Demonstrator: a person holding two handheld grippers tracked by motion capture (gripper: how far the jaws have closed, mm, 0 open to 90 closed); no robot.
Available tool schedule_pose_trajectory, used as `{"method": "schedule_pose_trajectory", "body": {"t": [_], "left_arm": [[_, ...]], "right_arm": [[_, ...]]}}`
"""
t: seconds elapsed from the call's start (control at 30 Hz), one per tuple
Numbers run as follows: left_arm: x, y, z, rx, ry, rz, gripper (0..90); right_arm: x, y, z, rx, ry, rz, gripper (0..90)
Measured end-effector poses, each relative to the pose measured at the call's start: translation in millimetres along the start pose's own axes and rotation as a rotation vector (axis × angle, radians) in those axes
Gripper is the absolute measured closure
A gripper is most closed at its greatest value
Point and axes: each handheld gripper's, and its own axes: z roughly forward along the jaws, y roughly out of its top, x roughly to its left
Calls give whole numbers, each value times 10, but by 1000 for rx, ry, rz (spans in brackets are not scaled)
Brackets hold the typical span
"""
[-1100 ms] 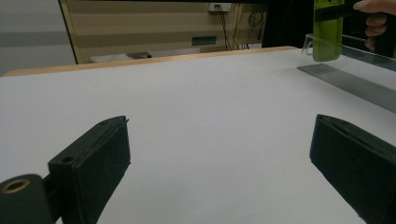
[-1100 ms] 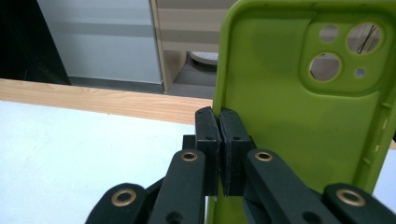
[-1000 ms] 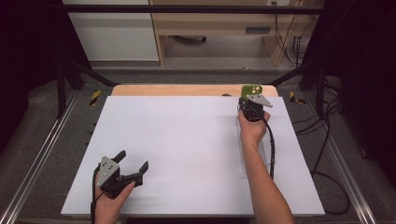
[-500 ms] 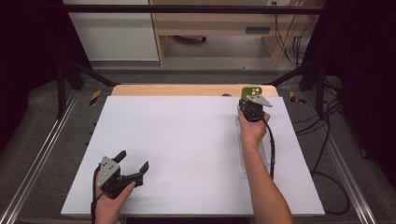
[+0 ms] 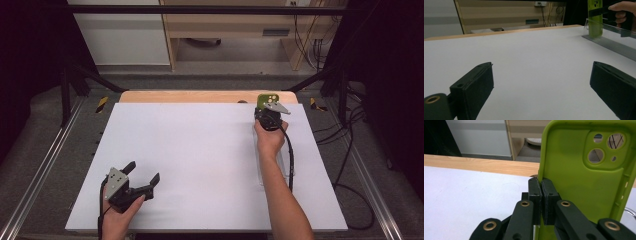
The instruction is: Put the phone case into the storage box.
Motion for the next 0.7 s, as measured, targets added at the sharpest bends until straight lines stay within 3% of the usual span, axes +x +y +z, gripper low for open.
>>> {"method": "schedule_pose_trajectory", "body": {"t": [0.7], "left_arm": [[-14,2,7,2,-7,2,48]], "right_arm": [[-2,-11,14,19,5,-2,848]]}}
